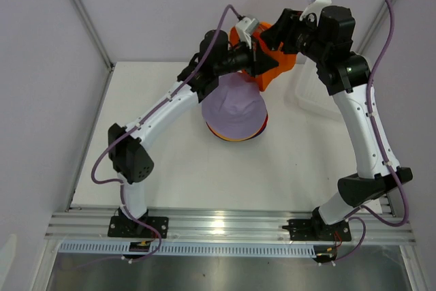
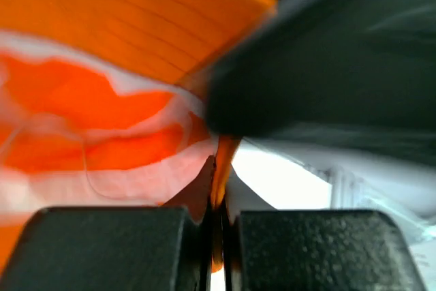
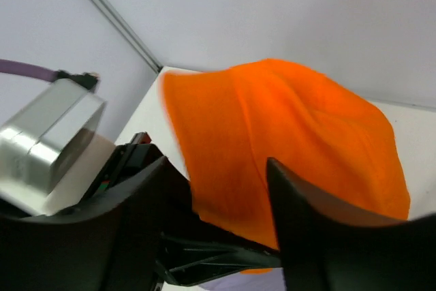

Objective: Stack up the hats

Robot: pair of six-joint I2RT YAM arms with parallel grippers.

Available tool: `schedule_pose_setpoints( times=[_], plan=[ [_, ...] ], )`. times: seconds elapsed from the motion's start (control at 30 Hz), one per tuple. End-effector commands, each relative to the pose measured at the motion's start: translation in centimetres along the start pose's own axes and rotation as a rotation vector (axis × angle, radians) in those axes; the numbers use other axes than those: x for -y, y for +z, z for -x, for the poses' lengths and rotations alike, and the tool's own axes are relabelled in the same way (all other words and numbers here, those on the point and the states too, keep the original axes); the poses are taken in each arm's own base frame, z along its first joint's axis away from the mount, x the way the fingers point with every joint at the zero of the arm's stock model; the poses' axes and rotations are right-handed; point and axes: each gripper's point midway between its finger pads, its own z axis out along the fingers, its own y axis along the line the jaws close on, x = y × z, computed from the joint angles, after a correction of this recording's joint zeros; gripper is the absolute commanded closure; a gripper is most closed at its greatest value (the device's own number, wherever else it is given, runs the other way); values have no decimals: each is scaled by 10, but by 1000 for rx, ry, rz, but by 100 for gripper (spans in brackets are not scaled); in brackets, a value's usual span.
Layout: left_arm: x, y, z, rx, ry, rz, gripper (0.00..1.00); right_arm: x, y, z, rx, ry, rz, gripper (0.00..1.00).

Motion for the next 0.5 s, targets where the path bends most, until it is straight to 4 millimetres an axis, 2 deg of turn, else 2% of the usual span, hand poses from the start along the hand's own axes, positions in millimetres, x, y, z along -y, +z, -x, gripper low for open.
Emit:
schedule_pose_setpoints(
  times=[0.0,0.07,0.1,0.13,0.17,0.3,0.47],
  plan=[
    [23,-52,66,234,-210,-63,99,-19,-30,32,95,-44,56,30],
    [8,-67,55,294,-328,-67,99,-10,-38,42,124,-43,9,11],
    [15,-81,66,328,-340,-77,99,-2,-49,53,157,-42,-19,5],
    [10,-85,59,341,-362,-69,99,4,-54,56,162,-32,-40,0],
    [4,-91,52,341,-408,-56,99,10,-60,60,175,-26,-62,0],
    [2,-112,49,378,-513,-59,99,37,-79,69,224,-11,-153,0],
    [3,-137,51,417,-654,-83,99,64,-66,36,142,19,-216,0]
  ],
)
